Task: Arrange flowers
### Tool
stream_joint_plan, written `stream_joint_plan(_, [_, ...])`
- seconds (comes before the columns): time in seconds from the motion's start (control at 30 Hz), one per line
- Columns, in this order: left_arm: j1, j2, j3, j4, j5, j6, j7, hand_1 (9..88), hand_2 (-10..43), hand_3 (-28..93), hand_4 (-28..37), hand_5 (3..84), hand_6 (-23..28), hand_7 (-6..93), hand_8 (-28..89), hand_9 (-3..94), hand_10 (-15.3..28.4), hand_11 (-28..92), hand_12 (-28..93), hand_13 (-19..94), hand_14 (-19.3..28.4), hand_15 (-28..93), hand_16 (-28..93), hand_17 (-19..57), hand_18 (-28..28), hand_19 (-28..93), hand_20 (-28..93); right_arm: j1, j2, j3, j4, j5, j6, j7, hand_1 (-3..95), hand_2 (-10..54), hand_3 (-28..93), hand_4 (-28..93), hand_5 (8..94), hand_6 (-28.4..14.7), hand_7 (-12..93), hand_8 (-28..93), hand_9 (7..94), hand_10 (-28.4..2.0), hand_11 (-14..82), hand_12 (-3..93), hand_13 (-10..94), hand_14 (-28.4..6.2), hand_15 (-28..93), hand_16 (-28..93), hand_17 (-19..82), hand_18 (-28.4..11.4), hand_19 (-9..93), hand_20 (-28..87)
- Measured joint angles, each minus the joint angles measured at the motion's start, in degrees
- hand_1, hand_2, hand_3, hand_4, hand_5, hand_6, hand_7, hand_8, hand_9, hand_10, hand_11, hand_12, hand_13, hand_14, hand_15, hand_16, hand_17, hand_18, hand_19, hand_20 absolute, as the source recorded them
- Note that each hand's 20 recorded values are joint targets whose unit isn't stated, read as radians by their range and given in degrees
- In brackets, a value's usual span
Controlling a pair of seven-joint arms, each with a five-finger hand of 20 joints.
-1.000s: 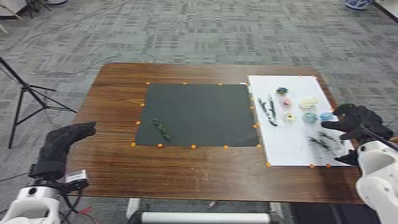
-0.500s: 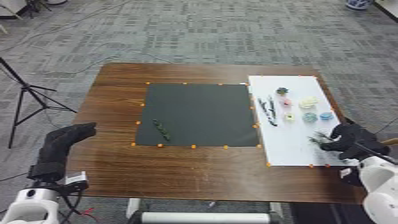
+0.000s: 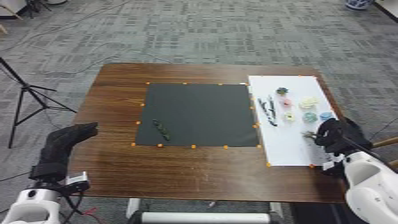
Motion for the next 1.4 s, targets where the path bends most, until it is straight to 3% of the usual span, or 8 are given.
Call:
stream_joint_plan(0.3, [-0.28, 0.72, -0.28, -0.24, -1.87, -0.08, -0.03, 19.5, 3.3, 67, -28.3, 57.0, 1.2, 13.8, -9, 54.9, 14.5, 19, 11, 42, 17.0, 14, 1, 5.1, 12.3, 10, 17, 12.13, -0.66, -2.9, -6.13, 19.92, -7.24, 2.44, 63.6, -9.5, 56, -9, 69.2, -3.7, 35, 21, 92.8, -9.9, 29.8, 32.7, 94, -1.0, 56, 25, 69, -8.9, 91, 35])
stream_joint_plan(0.47, [-0.79, 1.35, -0.3, -0.24, -2.1, -0.33, -0.03, 19.7, 3.4, 67, -28.3, 56.8, 1.2, 13.7, -9, 54.8, 14.5, 19, 11, 42, 17.1, 14, 1, 5.2, 12.2, 10, 16, 22.46, -3.51, -11.06, -6.17, 31.85, -8.27, 2.8, 64.0, -9.5, 56, -9, 69.1, -4.1, 36, 21, 93.4, -10.5, 28.4, 31.5, 94, -0.7, 56, 24, 69, -8.5, 91, 34])
stream_joint_plan(0.67, [-1.34, 1.67, -0.22, -0.24, -2.1, -0.77, -0.2, 19.7, 3.4, 67, -28.3, 56.8, 1.1, 13.7, -9, 54.7, 14.6, 19, 11, 42, 17.1, 14, 1, 5.2, 12.2, 10, 17, 32.47, -10.11, -23.89, -1.42, 30.23, -8.36, 3.12, 64.2, -9.5, 56, -9, 68.8, -4.4, 38, 20, 93.4, -10.5, 25.8, 32.0, 94, -0.4, 55, 23, 70, -8.2, 90, 34])
stream_joint_plan(0.87, [-2.25, 1.71, 0.33, -0.21, -2.03, -1.06, -0.53, 19.7, 3.5, 67, -28.3, 56.8, 1.2, 13.6, -9, 54.6, 14.5, 19, 11, 42, 17.0, 14, 1, 5.2, 12.2, 10, 17, 37.15, -19.42, -30.39, 4.85, 27.36, -7.11, 4.28, 64.4, -9.5, 56, -9, 68.5, -4.6, 39, 18, 93.6, -9.7, 20.8, 29.9, 94, -0.4, 55, 23, 70, -8.1, 90, 34])
stream_joint_plan(1.13, [-2.28, 1.71, 0.29, -0.4, -1.97, -1.16, -0.66, 19.4, 3.3, 68, -28.3, 56.8, 1.4, 13.5, -9, 54.6, 14.5, 19, 11, 41, 17.1, 14, 1, 5.1, 12.2, 10, 17, 38.71, -28.52, -33.54, 9.78, 21.12, -7.18, 6.48, 63.2, -9.5, 56, -10, 68.1, -4.3, 39, 17, 93.5, -9.5, 13.4, 27.0, 94, -0.8, 54, 23, 70, -8.1, 90, 34])
stream_joint_plan(1.4, [-2.08, 1.66, 0.31, -0.64, -1.99, -1.7, -0.71, 19.2, 3.0, 68, -28.3, 56.4, 1.6, 13.2, -9, 54.4, 14.5, 19, 11, 41, 17.2, 14, 1, 4.9, 12.3, 10, 17, 38.71, -33.08, -34.22, 13.05, 23.32, -10.6, 9.81, 56.7, -9.5, 55, -8, 67.2, -5.3, 36, 19, 90.7, -12.4, 14.3, 23.0, 94, -2.3, 51, 25, 68, -9.6, 90, 34])
